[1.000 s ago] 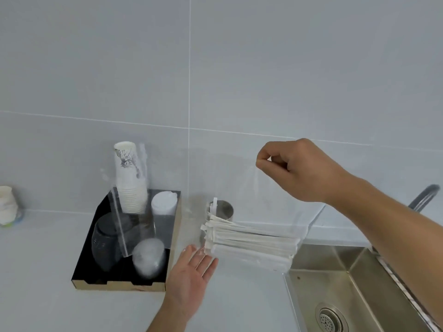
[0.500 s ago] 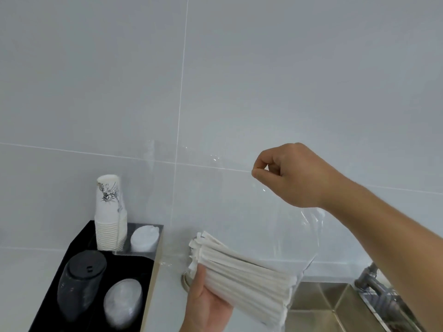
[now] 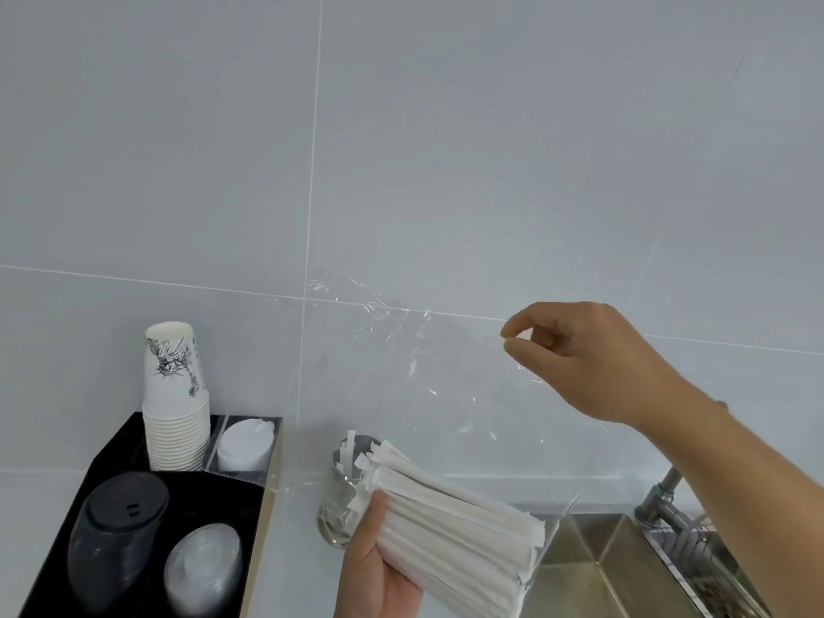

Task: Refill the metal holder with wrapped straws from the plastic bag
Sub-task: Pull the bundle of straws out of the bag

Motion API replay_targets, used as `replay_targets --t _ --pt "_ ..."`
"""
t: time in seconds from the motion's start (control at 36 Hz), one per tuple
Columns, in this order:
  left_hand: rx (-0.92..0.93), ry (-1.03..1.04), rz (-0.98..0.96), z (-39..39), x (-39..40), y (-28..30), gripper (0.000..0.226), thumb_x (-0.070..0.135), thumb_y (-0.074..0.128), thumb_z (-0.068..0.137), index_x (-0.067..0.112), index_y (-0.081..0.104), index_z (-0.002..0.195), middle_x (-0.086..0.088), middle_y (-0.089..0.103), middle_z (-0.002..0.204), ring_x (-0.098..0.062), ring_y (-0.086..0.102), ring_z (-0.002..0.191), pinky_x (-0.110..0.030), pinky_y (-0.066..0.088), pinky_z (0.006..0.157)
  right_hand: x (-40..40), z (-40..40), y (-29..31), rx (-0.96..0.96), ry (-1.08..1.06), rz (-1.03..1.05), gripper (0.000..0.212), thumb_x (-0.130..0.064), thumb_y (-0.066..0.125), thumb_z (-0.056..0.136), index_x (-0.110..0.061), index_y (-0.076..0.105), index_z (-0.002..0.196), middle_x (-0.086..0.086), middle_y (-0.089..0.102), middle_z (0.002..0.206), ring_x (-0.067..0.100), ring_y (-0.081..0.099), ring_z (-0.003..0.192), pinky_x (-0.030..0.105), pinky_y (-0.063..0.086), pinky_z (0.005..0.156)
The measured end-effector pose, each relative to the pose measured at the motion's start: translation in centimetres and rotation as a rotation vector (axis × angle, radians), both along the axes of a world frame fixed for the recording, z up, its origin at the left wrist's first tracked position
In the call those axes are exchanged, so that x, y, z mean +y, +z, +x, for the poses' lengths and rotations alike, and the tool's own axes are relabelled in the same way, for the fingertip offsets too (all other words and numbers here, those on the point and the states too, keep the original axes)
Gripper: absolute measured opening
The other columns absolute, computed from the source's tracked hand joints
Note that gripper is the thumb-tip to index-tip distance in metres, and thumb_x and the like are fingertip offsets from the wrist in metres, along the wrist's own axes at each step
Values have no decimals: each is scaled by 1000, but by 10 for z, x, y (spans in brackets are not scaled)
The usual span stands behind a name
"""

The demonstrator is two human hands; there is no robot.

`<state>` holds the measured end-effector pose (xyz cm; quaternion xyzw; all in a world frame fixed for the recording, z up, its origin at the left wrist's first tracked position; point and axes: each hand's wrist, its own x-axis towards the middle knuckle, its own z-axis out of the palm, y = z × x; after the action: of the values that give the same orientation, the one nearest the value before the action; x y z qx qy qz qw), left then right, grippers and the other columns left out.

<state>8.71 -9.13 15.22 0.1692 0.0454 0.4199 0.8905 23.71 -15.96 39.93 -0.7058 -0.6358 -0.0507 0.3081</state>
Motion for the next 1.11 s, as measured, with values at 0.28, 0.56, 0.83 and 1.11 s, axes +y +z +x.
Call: replay_targets --t 0.28,0.56,0.83,1.11 --pt "16 -16 -50 3 15 3 41 37 54 88 12 72 115 -17 66 126 -33 64 114 -48 58 84 -27 14 -58 513 -176 242 47 -30 71 83 -36 56 127 -17 65 110 -3 62 100 15 50 78" --pt "47 6 -90 21 17 12 56 51 55 87 15 61 130 -14 65 128 -33 61 119 -49 53 92 -30 -2 -112 817 -171 326 27 -13 60 92 -30 78 81 0 74 76 14 68 66 21 55 54" --pt "-92 98 -329 3 48 -8 32 43 44 98 27 68 113 5 72 111 -12 73 88 -19 55 50 -39 11 -103 844 -168 457 21 -25 57 92 -22 76 84 1 71 71 13 66 60 22 54 53" --pt "-49 146 -392 21 63 -20 35 44 40 101 26 66 115 5 72 107 -11 74 87 -16 52 43 -30 6 -95 796 -147 458 24 -20 56 94 -22 76 81 1 69 69 16 63 60 26 56 56"
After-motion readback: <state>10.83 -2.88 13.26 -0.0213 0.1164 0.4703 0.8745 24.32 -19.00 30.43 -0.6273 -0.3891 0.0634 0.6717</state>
